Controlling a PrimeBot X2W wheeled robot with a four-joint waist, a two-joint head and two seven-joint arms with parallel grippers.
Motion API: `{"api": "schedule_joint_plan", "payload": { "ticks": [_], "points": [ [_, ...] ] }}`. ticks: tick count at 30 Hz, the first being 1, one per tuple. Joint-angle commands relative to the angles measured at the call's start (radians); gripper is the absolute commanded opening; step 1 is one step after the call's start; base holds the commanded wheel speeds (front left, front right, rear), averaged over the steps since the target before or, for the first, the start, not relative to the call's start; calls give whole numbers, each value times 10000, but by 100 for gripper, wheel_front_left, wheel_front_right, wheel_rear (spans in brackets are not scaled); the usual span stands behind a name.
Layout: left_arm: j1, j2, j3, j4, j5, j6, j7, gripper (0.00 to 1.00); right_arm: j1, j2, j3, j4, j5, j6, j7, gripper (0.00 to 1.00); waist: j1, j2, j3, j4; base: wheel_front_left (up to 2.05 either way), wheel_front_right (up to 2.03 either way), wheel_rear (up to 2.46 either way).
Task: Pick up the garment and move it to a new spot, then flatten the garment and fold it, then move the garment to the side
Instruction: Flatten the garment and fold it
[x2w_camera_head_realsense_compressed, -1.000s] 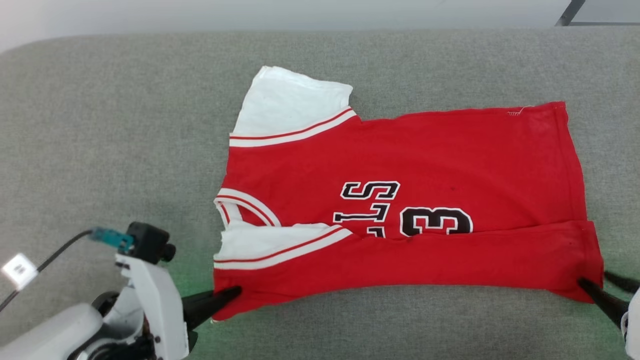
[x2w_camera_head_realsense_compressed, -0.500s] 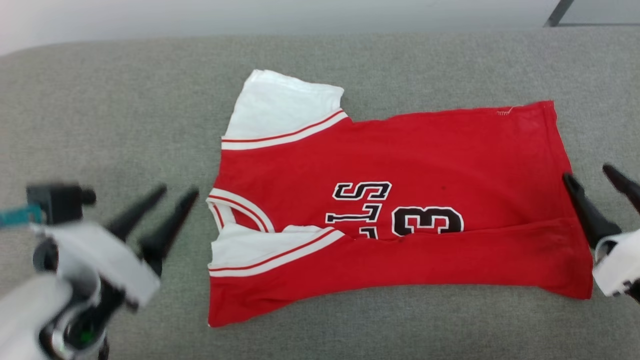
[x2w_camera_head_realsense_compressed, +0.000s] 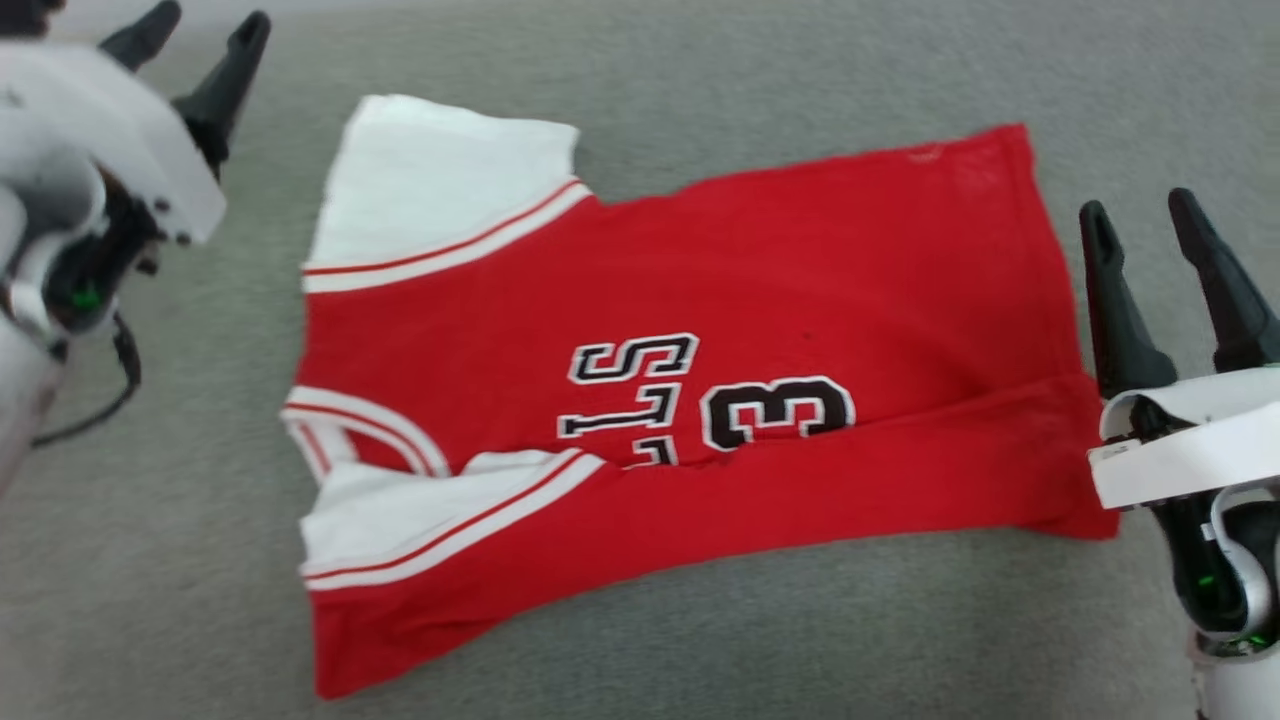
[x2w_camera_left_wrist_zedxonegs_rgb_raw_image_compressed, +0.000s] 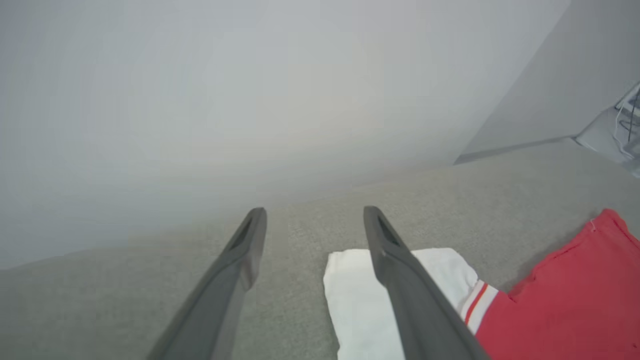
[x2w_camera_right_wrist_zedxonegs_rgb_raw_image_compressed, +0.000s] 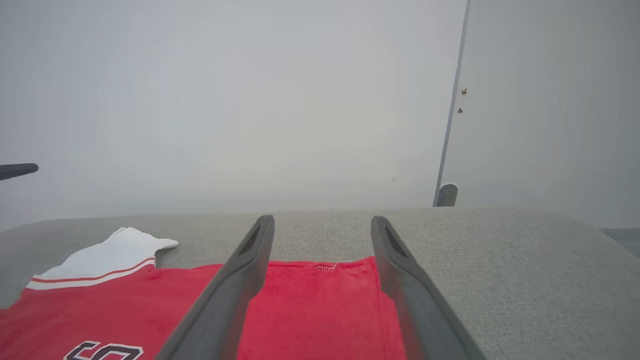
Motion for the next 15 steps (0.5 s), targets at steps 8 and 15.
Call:
{"api": "schedule_joint_plan", "payload": {
  "ticks": [8, 15],
  "points": [
    [-2050, -713, -1042, 2457, -384, -897, 4203, 100, -48, 436, 317, 400, 119, -11, -651, 100, 0, 0, 1109, -1480, 0, 0, 0],
    [-2919, -795, -1778, 3466, -635, -1001, 7218, 100, -162, 416, 592, 641, 245, -11, -779, 100, 0, 0, 1354, -1762, 0, 0, 0]
  ]
}}
